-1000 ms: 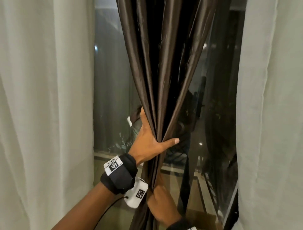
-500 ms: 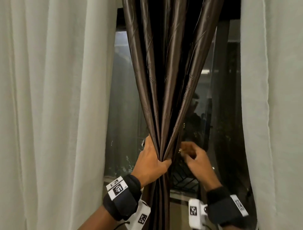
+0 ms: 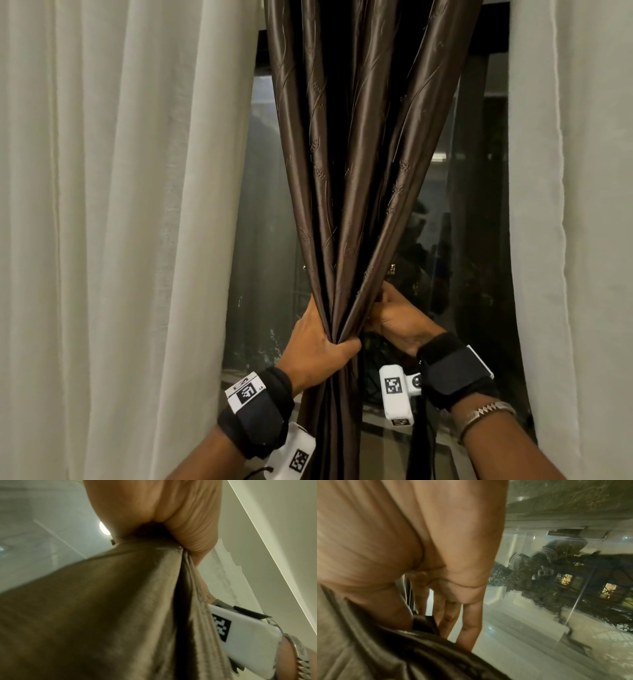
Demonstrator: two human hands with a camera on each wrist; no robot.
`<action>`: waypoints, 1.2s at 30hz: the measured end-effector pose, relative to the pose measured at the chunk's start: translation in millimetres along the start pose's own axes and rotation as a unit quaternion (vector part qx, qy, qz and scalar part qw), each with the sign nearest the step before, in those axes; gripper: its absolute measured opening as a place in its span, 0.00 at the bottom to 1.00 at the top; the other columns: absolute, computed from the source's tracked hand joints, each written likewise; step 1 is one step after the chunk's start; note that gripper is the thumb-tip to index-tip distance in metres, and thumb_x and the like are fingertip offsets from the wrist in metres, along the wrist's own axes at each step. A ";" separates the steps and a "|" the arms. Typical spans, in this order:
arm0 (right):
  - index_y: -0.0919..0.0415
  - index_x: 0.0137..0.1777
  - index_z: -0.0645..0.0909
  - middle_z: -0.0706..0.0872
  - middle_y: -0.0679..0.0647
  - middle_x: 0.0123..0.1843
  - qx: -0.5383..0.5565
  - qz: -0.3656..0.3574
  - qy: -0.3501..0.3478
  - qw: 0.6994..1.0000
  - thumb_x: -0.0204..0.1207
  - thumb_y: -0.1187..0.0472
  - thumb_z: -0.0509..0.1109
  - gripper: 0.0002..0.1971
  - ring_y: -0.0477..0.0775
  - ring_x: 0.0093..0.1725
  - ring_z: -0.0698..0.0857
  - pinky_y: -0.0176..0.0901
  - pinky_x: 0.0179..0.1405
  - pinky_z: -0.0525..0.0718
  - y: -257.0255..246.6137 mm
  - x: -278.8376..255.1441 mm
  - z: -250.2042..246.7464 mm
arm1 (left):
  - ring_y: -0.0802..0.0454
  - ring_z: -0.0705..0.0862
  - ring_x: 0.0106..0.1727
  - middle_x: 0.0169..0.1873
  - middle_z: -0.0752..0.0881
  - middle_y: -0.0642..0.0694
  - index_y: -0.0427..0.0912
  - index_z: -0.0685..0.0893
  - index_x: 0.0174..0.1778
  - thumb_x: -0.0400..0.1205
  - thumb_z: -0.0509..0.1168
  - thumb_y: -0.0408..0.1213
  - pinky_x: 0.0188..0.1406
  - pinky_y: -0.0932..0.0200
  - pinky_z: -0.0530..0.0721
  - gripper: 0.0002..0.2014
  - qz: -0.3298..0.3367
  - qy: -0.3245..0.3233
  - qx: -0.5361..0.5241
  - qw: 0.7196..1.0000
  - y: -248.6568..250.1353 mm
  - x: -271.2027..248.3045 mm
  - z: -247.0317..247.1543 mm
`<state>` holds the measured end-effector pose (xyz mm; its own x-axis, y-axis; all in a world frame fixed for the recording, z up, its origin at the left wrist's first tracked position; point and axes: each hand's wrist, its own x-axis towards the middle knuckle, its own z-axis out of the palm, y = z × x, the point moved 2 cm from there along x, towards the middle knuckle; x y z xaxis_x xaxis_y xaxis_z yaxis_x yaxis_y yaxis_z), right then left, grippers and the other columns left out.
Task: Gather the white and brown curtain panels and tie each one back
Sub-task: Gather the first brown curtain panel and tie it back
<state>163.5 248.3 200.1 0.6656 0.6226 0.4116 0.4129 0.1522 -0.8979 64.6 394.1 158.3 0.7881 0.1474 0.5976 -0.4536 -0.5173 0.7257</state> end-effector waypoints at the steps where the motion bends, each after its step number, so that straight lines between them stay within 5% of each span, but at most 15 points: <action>1: 0.63 0.65 0.89 0.95 0.65 0.58 -0.003 -0.010 -0.006 1.000 0.77 0.77 0.76 0.19 0.66 0.59 0.94 0.63 0.58 0.94 -1.8 -0.3 0.7 | 0.58 0.89 0.59 0.57 0.87 0.55 0.50 0.76 0.75 0.68 0.74 0.46 0.63 0.42 0.92 0.36 -0.001 0.000 -0.002 1.000 0.6 0.3 0.9; 4: 0.61 0.59 0.93 0.96 0.65 0.56 -0.018 -0.039 -0.004 0.999 0.74 0.73 0.79 0.15 0.66 0.59 0.95 0.61 0.58 0.94 -7.2 -1.3 2.3 | 0.56 0.90 0.58 0.58 0.86 0.56 0.52 0.72 0.77 0.67 0.74 0.49 0.62 0.42 0.92 0.39 -0.002 0.010 0.003 1.000 2.8 -1.8 2.5; 8: 0.65 0.62 0.91 0.96 0.62 0.56 -0.004 -0.041 0.031 0.999 0.82 0.70 0.75 0.11 0.63 0.59 0.95 0.55 0.53 0.94 -6.4 -0.9 1.4 | 0.48 0.91 0.57 0.72 0.79 0.49 0.57 0.59 0.83 0.65 0.74 0.56 0.61 0.42 0.92 0.50 -0.002 0.050 0.035 0.998 5.6 -5.0 2.1; 11: 0.62 0.58 0.93 0.96 0.62 0.54 0.030 -0.019 0.002 0.999 0.73 0.61 0.80 0.14 0.61 0.56 0.95 0.54 0.51 0.94 -8.1 -1.8 4.6 | 0.46 0.90 0.58 0.67 0.81 0.51 0.59 0.64 0.80 0.64 0.73 0.56 0.61 0.40 0.91 0.45 -0.012 0.039 0.045 0.998 5.7 -3.1 3.0; 15: 0.68 0.52 0.91 0.97 0.58 0.44 -0.107 -0.061 0.041 0.991 0.79 0.71 0.79 0.04 0.55 0.46 0.97 0.49 0.43 0.94 -22.5 -0.1 8.0 | 0.38 0.91 0.56 0.88 0.60 0.42 0.73 0.53 0.78 0.67 0.74 0.54 0.60 0.40 0.91 0.47 0.019 0.014 0.124 0.992 18.5 -3.2 1.2; 16: 0.65 0.47 0.91 0.96 0.53 0.39 -0.153 -0.076 0.061 0.983 0.79 0.74 0.79 0.05 0.50 0.42 0.96 0.47 0.42 0.93 -27.6 1.1 7.2 | 0.37 0.91 0.56 0.86 0.65 0.41 0.73 0.54 0.76 0.68 0.75 0.51 0.60 0.40 0.91 0.46 0.027 0.008 0.128 0.991 21.5 -2.1 0.0; 18: 0.57 0.40 0.89 0.94 0.48 0.36 -0.250 -0.099 0.082 0.959 0.77 0.76 0.80 0.13 0.45 0.40 0.94 0.46 0.47 0.91 -37.4 5.0 5.9 | 0.40 0.90 0.57 0.68 0.82 0.45 0.58 0.69 0.74 0.67 0.75 0.50 0.59 0.41 0.90 0.38 0.031 -0.001 0.110 0.993 21.0 2.0 -3.6; 20: 0.60 0.40 0.88 0.92 0.50 0.38 -0.321 -0.123 0.078 0.936 0.76 0.77 0.79 0.11 0.51 0.44 0.92 0.49 0.52 0.91 -51.3 5.9 6.2 | 0.46 0.91 0.55 0.54 0.88 0.50 0.54 0.83 0.59 0.68 0.76 0.47 0.57 0.42 0.91 0.23 0.028 0.001 0.057 0.998 13.6 8.5 -5.5; 22: 0.61 0.39 0.87 0.91 0.54 0.39 -0.373 -0.139 0.070 0.915 0.77 0.75 0.77 0.10 0.55 0.46 0.92 0.51 0.52 0.90 -63.6 3.5 8.3 | 0.54 0.93 0.56 0.51 0.93 0.51 0.58 0.87 0.57 0.73 0.81 0.37 0.57 0.52 0.93 0.19 0.041 0.020 -0.011 0.999 9.0 11.4 -6.9; 25: 0.67 0.43 0.90 0.94 0.58 0.43 -0.434 -0.115 0.052 0.892 0.78 0.68 0.79 0.03 0.56 0.48 0.93 0.55 0.57 0.91 -76.1 -0.9 6.4 | 0.61 0.92 0.63 0.59 0.94 0.53 0.52 0.86 0.69 0.78 0.83 0.31 0.61 0.63 0.91 0.25 0.064 0.040 -0.099 0.992 13.6 11.7 -6.6; 29: 0.61 0.44 0.95 0.97 0.56 0.48 -0.324 -0.028 0.020 0.945 0.73 0.57 0.86 0.08 0.55 0.55 0.95 0.60 0.69 0.90 -71.0 -8.5 -7.5 | 0.71 0.90 0.60 0.61 0.91 0.58 0.53 0.83 0.70 0.82 0.78 0.27 0.57 0.73 0.87 0.24 0.047 0.045 -0.163 0.984 13.6 8.5 -2.3; 32: 0.57 0.35 0.84 0.89 0.55 0.37 -0.234 0.010 0.022 0.972 0.70 0.52 0.88 0.16 0.53 0.40 0.87 0.54 0.53 0.88 -66.0 -17.1 -18.8 | 0.72 0.90 0.60 0.62 0.90 0.57 0.53 0.82 0.71 0.84 0.74 0.25 0.60 0.71 0.88 0.23 0.012 0.045 -0.194 0.980 7.5 10.2 -2.2; 34: 0.54 0.36 0.81 0.87 0.54 0.36 -0.193 0.016 0.034 0.981 0.73 0.53 0.87 0.17 0.51 0.39 0.85 0.52 0.50 0.85 -67.5 -24.6 -26.7 | 0.62 0.91 0.64 0.64 0.91 0.50 0.48 0.83 0.75 0.85 0.73 0.24 0.69 0.58 0.89 0.24 -0.024 0.044 -0.228 0.972 1.2 14.4 -2.5; 36: 0.55 0.41 0.85 0.89 0.59 0.43 -0.197 0.018 0.041 0.979 0.73 0.51 0.87 0.14 0.57 0.47 0.87 0.62 0.61 0.87 -67.7 -30.2 -33.5 | 0.49 0.92 0.65 0.65 0.93 0.45 0.42 0.82 0.79 0.84 0.72 0.22 0.69 0.50 0.90 0.26 -0.056 0.040 -0.262 0.963 -2.6 17.3 -0.6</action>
<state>136.3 193.5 253.7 0.7255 0.5557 0.4060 0.5851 -0.1876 -0.7889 79.1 398.5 167.0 0.8197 0.2526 0.5141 -0.5309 -0.0018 0.8474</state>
